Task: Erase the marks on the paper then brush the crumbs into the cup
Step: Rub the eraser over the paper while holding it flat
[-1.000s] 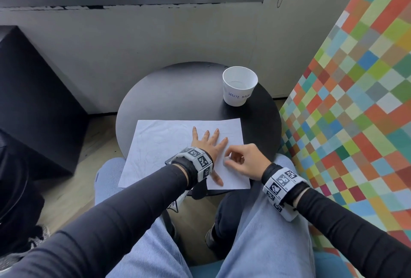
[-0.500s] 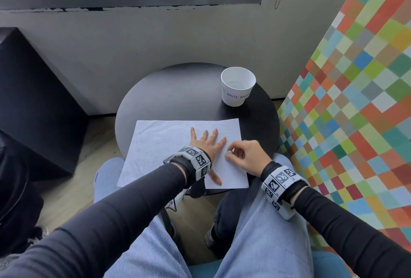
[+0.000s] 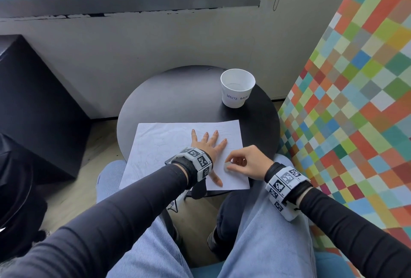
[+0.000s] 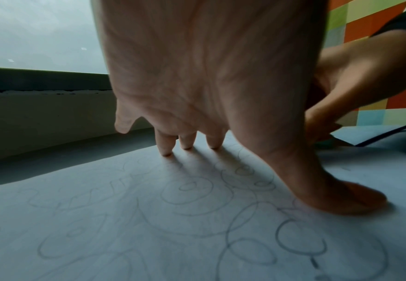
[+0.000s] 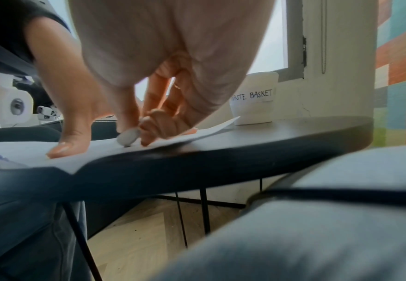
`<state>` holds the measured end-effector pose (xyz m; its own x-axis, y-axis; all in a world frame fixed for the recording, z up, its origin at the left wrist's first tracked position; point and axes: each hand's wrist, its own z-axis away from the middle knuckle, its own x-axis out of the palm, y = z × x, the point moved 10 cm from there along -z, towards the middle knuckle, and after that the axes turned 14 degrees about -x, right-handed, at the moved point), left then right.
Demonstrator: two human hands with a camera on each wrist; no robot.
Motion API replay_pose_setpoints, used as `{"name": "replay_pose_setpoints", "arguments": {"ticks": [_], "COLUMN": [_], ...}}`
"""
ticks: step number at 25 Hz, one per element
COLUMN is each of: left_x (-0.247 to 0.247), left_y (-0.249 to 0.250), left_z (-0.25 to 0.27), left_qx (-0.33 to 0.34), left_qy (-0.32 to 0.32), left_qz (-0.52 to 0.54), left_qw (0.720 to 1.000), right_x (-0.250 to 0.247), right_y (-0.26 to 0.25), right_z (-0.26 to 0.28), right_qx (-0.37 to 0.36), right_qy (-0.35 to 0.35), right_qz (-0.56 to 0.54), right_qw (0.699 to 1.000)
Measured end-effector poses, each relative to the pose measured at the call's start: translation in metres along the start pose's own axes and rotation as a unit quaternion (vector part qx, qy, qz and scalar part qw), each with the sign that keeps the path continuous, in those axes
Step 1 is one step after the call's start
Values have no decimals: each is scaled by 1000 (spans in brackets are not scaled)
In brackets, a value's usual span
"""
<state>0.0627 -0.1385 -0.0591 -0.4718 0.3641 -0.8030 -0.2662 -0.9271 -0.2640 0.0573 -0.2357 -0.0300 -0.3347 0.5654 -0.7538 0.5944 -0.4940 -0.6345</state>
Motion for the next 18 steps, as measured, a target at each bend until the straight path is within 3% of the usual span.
{"name": "replay_pose_setpoints", "arguments": {"ticks": [2, 6, 9, 10, 13, 16, 18], "left_x": [0, 0, 0, 0, 0, 0, 1], "left_y": [0, 0, 1, 1, 0, 1, 0], "left_z": [-1, 0, 0, 0, 0, -1, -1], "left_qx": [1, -1, 1, 0, 0, 3, 1], "left_qy": [1, 0, -3, -4, -4, -8, -10], "left_qz": [2, -4, -2, -2, -3, 0, -2], "left_qw": [1000, 1000, 1000, 1000, 1000, 1000, 1000], "right_x": [-17, 4, -20, -21, 3, -19, -18], "right_y": [11, -4, 11, 13, -1, 11, 8], "right_z": [2, 4, 3, 4, 5, 4, 5], "right_qx": [32, -10, 27, 30, -9, 21, 15], "right_qy": [60, -34, 47, 46, -41, 39, 32], "right_qz": [9, -20, 23, 19, -14, 16, 14], "right_qw": [998, 999, 998, 998, 999, 999, 999]}}
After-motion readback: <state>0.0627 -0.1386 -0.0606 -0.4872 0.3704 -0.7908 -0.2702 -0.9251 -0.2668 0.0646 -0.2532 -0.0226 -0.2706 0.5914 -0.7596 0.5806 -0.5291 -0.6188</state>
